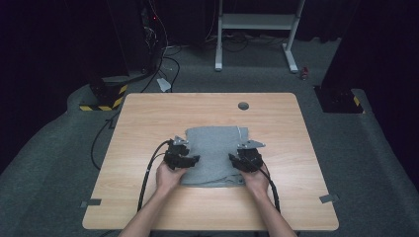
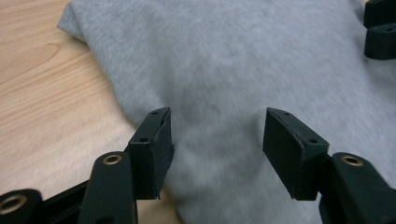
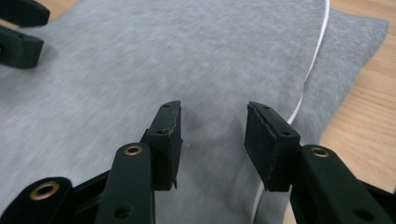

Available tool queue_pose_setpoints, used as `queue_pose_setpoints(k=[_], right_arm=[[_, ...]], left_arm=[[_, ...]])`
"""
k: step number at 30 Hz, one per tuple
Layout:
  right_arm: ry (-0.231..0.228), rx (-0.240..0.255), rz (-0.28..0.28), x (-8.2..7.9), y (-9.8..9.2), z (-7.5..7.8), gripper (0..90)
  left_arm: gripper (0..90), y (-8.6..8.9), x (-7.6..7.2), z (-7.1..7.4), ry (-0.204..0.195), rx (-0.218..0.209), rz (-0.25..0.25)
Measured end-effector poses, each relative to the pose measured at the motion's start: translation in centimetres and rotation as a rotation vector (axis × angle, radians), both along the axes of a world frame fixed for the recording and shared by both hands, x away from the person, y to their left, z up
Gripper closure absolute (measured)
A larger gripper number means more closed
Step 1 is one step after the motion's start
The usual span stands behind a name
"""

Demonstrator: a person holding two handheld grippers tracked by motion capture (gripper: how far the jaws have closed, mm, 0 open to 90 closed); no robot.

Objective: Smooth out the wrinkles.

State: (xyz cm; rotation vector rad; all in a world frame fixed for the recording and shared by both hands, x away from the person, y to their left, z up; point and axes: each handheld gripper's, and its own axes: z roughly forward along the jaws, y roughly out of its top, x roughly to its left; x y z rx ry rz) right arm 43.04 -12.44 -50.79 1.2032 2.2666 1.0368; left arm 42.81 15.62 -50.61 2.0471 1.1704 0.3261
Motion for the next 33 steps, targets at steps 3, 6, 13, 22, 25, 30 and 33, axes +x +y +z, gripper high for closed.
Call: queue_pose_setpoints(k=[3,6,13,22,25,30,33], right_arm=[[-0.002,-0.015,0.026,-1.8,-0.4,-0.1,58.3],[0.011,-0.010,0.043,-3.4,-0.8,-0.6,59.8],[-0.003,-0.037,0.030,-1.5,0.7,-1.4,60.3],[-0.005,-0.048,0.053,-2.6,0.8,-1.2,57.2],[-0.021,-0.017,0.052,-3.6,-0.1,-1.5,56.8],[-0.010,-0.031,0.077,-3.7,-0.3,-1.3,53.1],[-0.010,-0.014,0.071,-3.9,-0.5,-1.0,52.8]], left_arm=[[42.4,0.1,-2.3,0.1,-0.035,0.005,-0.016],[44.6,-0.2,-3.6,-0.3,-0.058,0.044,-0.034],[45.8,-0.8,-1.5,-1.2,-0.052,0.064,0.002],[42.2,0.4,-3.1,-1.0,-0.047,0.099,-0.018],[41.8,1.1,-4.0,-1.1,-0.071,0.093,0.001],[41.1,2.0,-4.6,-1.5,-0.060,0.040,0.020],[39.3,2.3,-4.7,-1.4,-0.055,0.032,0.026]])
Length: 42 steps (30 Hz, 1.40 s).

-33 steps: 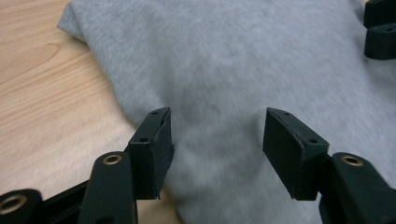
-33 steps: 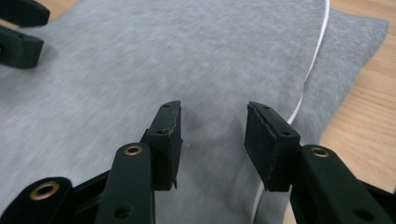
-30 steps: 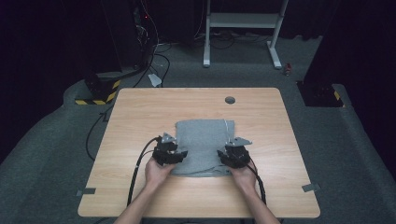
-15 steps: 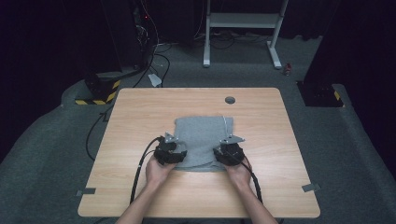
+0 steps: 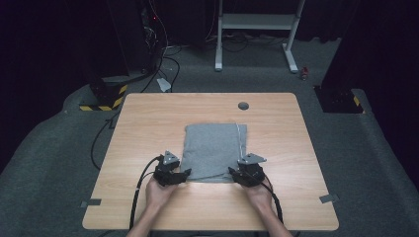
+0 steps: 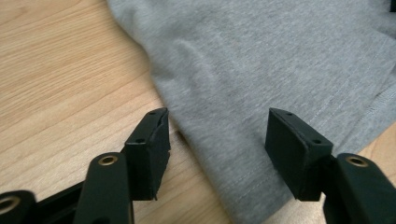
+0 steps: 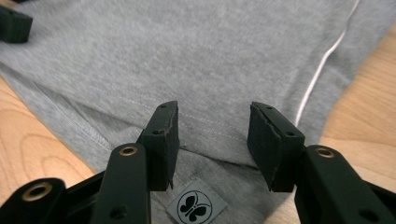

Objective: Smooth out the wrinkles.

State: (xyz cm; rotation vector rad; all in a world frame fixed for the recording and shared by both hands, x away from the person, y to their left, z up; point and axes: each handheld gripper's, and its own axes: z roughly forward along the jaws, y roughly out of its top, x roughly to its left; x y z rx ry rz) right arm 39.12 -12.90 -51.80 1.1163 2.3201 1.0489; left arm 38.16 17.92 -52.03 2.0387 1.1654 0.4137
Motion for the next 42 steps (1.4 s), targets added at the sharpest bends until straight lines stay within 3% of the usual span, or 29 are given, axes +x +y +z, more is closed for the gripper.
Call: queue_pose_setpoints(k=[4,8,10,13,20,25,38,42], right_arm=[[-0.019,0.044,-0.017,-0.1,-0.6,0.6,52.5],[-0.032,0.054,-0.028,0.0,-1.2,1.1,51.6],[-0.027,0.062,-0.029,0.0,-1.5,1.5,50.5],[-0.048,0.069,-0.034,-0.1,-2.0,2.3,50.2],[-0.068,0.111,-0.059,0.0,-3.1,3.1,46.9],[-0.065,0.131,-0.083,-0.3,-4.0,3.4,44.4],[-0.085,0.177,-0.106,-0.6,-6.0,4.0,42.6],[-0.095,0.191,-0.116,-0.7,-6.4,4.2,43.3]], left_arm=[[39.3,0.7,-0.3,0.6,-0.011,-0.034,-0.006],[37.6,1.4,-0.5,1.3,-0.035,-0.086,0.008],[35.6,1.5,-0.5,1.6,-0.028,-0.110,-0.016],[33.6,1.7,-0.9,1.8,-0.034,-0.116,-0.029],[32.1,2.7,-1.2,2.5,-0.060,-0.131,0.001],[32.4,3.2,-1.5,3.0,-0.113,-0.143,0.024],[31.8,4.7,-1.6,3.3,-0.111,-0.154,0.055],[31.6,5.4,-1.7,3.5,-0.123,-0.184,0.069]])
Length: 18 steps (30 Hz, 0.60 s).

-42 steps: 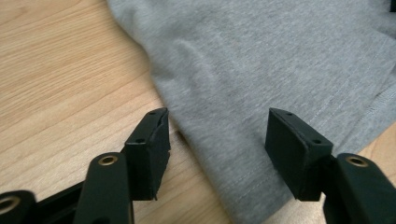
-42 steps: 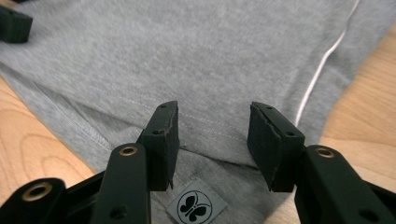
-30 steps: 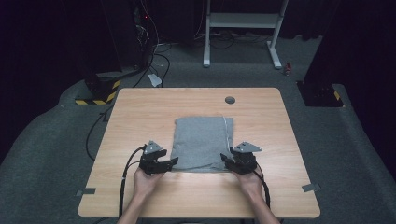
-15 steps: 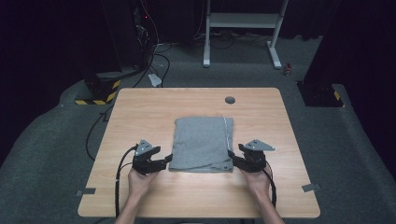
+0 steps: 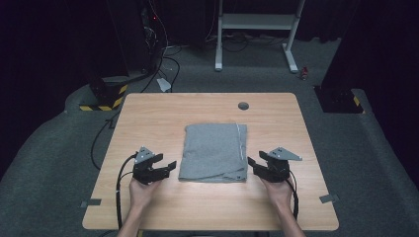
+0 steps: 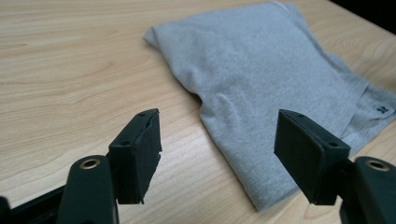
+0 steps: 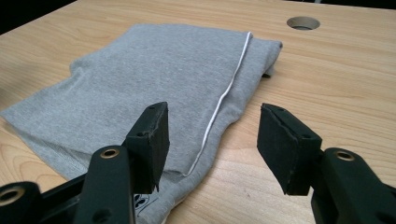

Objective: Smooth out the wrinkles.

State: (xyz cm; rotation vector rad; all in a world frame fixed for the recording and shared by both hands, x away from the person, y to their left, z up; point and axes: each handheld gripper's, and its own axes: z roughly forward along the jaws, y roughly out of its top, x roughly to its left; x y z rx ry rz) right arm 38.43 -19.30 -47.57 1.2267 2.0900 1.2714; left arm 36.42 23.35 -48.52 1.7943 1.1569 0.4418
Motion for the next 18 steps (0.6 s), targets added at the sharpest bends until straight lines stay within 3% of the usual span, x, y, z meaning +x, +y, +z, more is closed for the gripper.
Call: queue_pose_setpoints(k=[2,8,18], right_arm=[[0.002,0.001,-0.004,0.0,-0.2,0.1,43.4],[-0.005,0.009,-0.025,-0.1,-1.0,0.2,43.7],[-0.010,0.012,-0.063,-0.2,-2.4,0.7,44.5]], left_arm=[[31.4,0.4,0.0,0.0,0.000,-0.019,0.001],[31.7,1.0,0.2,-0.2,0.009,0.002,0.038],[31.5,2.7,0.0,-0.4,0.022,-0.014,0.071]])
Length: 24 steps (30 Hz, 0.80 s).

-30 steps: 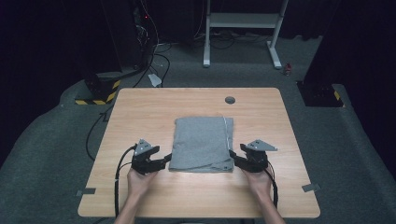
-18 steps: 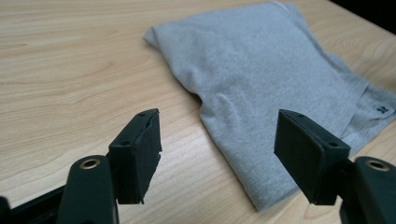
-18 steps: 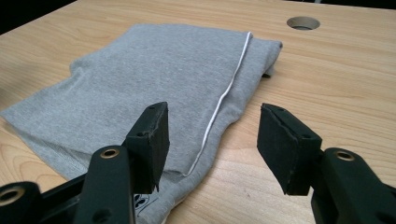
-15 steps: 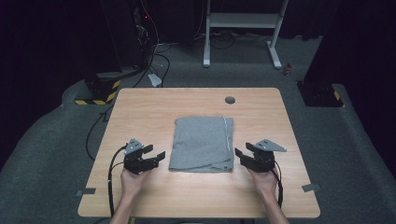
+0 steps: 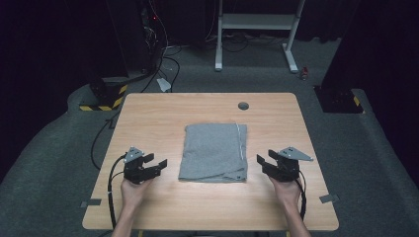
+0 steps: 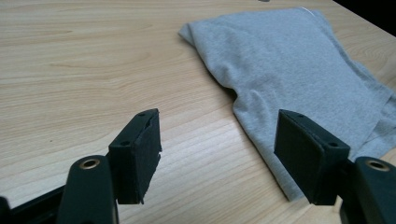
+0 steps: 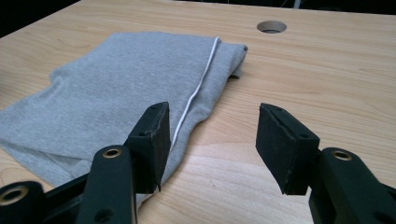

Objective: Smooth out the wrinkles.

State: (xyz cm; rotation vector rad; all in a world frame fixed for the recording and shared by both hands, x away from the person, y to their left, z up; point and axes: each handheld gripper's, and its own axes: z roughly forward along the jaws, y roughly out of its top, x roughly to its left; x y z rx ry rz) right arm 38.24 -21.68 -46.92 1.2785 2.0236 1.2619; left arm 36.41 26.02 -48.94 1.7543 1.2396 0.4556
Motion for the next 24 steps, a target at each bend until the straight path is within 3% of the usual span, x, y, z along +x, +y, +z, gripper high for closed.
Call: queue_pose_setpoints(k=[7,16,24], right_arm=[[0.011,-0.004,-0.023,-0.1,-1.0,-0.4,44.3],[0.038,-0.022,-0.077,0.3,-2.6,-1.1,44.1],[0.076,-0.060,-0.107,1.0,-3.3,-2.1,44.2]], left_arm=[[31.2,0.6,0.1,-0.4,0.017,0.016,0.021],[27.2,0.8,1.0,-1.4,0.063,0.125,0.042],[27.6,1.2,1.2,-1.8,0.065,0.139,0.089]])
